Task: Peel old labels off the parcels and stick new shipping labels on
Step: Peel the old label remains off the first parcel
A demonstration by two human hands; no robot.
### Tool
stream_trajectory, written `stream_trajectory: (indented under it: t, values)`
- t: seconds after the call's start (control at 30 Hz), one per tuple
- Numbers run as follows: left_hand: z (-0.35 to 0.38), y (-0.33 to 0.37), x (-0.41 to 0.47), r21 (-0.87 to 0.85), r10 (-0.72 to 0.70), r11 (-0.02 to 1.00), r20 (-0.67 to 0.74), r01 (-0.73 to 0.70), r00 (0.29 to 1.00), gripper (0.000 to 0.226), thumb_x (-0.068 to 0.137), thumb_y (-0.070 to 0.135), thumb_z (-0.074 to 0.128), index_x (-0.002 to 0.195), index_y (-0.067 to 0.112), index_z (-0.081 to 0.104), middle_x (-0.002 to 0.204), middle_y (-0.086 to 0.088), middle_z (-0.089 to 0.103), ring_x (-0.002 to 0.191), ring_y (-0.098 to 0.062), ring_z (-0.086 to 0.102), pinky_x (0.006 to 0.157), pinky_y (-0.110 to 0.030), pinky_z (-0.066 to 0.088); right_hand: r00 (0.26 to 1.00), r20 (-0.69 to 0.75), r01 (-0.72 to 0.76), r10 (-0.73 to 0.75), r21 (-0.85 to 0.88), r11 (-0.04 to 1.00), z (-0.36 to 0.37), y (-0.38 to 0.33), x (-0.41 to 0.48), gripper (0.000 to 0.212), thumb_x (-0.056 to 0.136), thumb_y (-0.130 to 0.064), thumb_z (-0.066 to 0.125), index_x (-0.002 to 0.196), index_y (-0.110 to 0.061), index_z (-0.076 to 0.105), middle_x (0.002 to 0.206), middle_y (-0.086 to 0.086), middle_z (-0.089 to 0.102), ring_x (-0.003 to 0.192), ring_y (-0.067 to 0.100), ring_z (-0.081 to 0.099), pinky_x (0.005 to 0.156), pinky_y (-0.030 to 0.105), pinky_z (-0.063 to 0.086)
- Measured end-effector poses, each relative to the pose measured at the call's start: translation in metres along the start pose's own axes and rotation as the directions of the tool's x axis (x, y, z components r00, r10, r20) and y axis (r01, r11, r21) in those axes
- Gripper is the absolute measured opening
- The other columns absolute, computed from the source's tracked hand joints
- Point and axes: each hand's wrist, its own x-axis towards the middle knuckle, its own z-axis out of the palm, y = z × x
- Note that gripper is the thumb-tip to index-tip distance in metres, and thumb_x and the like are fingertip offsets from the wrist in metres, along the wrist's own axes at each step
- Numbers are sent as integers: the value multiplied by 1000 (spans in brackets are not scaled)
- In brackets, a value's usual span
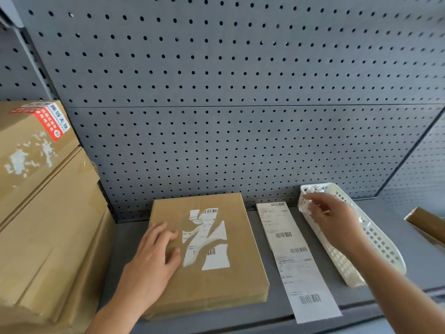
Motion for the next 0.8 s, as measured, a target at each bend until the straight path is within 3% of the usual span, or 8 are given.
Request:
stream_trajectory:
  t: [0.07, 0.17, 0.33, 0.43, 0.6, 0.8]
  values:
    - [0, 0, 0, -3, 1, 1000, -6, -2, 1000, 36, 103, 46, 42, 138, 40, 43, 162, 24, 12, 151, 4, -1, 91, -38, 48, 997, -57, -57, 53, -61, 997, -18, 14, 4, 16, 95, -11, 62, 105, -22, 68, 87, -6, 69, 75, 5, 62, 65, 21, 42]
    - [1, -1, 1, -1, 5, 1000, -3, -5, 1000, 36, 102, 46, 43, 138, 39, 44, 161, 23, 14, 151, 0, 7, 87, -37, 46, 989, -126, -95, 72, -187, 978, -37, 33, 11, 11, 93, -8, 61, 100, -14, 69, 87, 4, 69, 79, 22, 62, 72, 30, 46]
    - [4, -5, 2, -8, 21, 1000, -10, -21, 1000, 36, 102, 44, 45, 138, 37, 45, 162, 20, 15, 152, -3, 10, 98, -44, 48, 976, -211, -46, -44, -401, 915, -47, 60, 22, 18, 94, -2, 56, 102, -5, 71, 103, 14, 67, 80, 24, 54, 72, 33, 43]
    - [5, -8, 3, -15, 31, 999, -20, -32, 999, 38, 101, 45, 44, 138, 37, 45, 161, 20, 17, 151, -3, 12, 97, -45, 51, 983, -176, -31, -61, -478, 878, -41, 69, 28, 19, 94, 2, 54, 102, -1, 71, 104, 15, 64, 77, 22, 53, 69, 33, 45]
    - [6, -8, 3, -17, 26, 1000, -26, -26, 999, 36, 101, 44, 45, 137, 37, 45, 159, 22, 18, 150, -2, 15, 87, -40, 54, 995, -97, -29, -25, -523, 852, -28, 77, 36, 24, 93, 4, 51, 102, -3, 73, 105, 12, 65, 88, 30, 62, 76, 41, 54]
    - [7, -8, 2, -35, 31, 999, -30, -32, 999, 38, 101, 43, 45, 138, 37, 46, 159, 21, 20, 150, -2, 14, 94, -44, 52, 999, 21, -18, 41, -632, 774, -22, 89, 33, 28, 89, 10, 47, 89, -6, 71, 100, 9, 61, 96, 27, 53, 79, 39, 52]
